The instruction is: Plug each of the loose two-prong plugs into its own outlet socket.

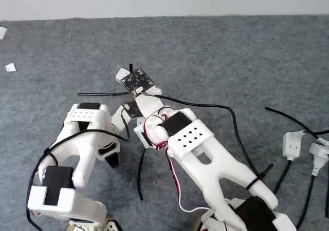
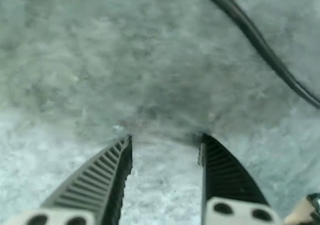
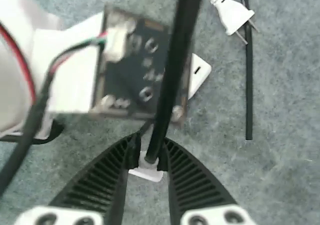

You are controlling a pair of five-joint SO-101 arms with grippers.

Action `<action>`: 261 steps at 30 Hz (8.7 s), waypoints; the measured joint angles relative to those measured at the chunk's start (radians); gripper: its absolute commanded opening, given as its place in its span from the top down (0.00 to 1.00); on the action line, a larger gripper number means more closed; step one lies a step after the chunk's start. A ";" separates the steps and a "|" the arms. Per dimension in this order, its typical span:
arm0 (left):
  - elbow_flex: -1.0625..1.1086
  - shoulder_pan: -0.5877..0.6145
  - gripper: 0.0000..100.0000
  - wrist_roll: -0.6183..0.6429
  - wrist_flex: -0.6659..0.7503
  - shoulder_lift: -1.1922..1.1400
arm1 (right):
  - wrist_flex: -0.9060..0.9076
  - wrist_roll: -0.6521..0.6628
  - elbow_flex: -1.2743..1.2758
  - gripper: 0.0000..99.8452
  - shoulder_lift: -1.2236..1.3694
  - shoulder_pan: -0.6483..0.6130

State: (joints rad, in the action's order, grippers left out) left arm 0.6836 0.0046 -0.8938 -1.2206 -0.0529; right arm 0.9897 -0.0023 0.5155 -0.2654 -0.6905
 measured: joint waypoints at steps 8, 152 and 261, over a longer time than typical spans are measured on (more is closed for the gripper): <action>0.267 -0.021 0.79 -0.017 0.133 0.276 | -0.006 0.014 0.002 0.99 -0.002 0.014; 0.413 0.034 0.79 0.353 0.413 0.445 | 0.150 -0.285 -0.528 0.90 0.735 0.592; 0.290 0.025 0.79 0.206 0.252 0.310 | -0.048 -0.034 -0.092 0.99 0.126 0.034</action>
State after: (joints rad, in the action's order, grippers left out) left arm 0.9735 0.0292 -0.6882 -0.9689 0.2570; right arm 0.9421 -0.0361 0.4235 -0.1396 -0.6567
